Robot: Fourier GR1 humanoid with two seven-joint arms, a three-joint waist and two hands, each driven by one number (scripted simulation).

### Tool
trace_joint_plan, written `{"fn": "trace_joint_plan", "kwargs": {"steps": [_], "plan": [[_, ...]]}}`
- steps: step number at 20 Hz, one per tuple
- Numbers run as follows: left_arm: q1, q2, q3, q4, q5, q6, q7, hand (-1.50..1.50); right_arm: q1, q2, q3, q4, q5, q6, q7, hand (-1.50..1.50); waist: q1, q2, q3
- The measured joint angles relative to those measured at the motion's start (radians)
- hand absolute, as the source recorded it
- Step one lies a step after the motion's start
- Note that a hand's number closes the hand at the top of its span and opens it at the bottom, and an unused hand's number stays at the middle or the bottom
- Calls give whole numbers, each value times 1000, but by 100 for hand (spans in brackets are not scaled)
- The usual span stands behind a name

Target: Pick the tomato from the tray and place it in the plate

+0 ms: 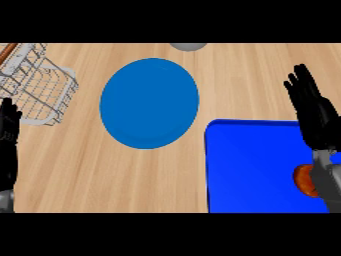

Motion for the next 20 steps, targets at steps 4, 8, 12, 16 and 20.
{"fn": "trace_joint_plan", "kwargs": {"steps": [4,8,12,16,20], "plan": [[-3,-12,-36,19,-8,-26,30,0,-17,60,-52,-46,-24,-76,-15,-150,-42,-16,-5],[-44,-7,-76,14,-4,-75,63,0,9,-33,-65,-62,96,-127,-62,150,-86,-17,-21],[-105,-16,-111,38,14,-128,110,0,90,2,-12,-35,253,-286,-93,-150,-94,-19,-13],[-183,-42,-126,97,19,-167,133,0,210,134,52,-65,324,-409,-188,-150,-82,-23,-8],[-224,-60,-127,128,10,-179,152,0,344,142,90,-130,435,-511,-230,-150,-76,-27,-7]]}}
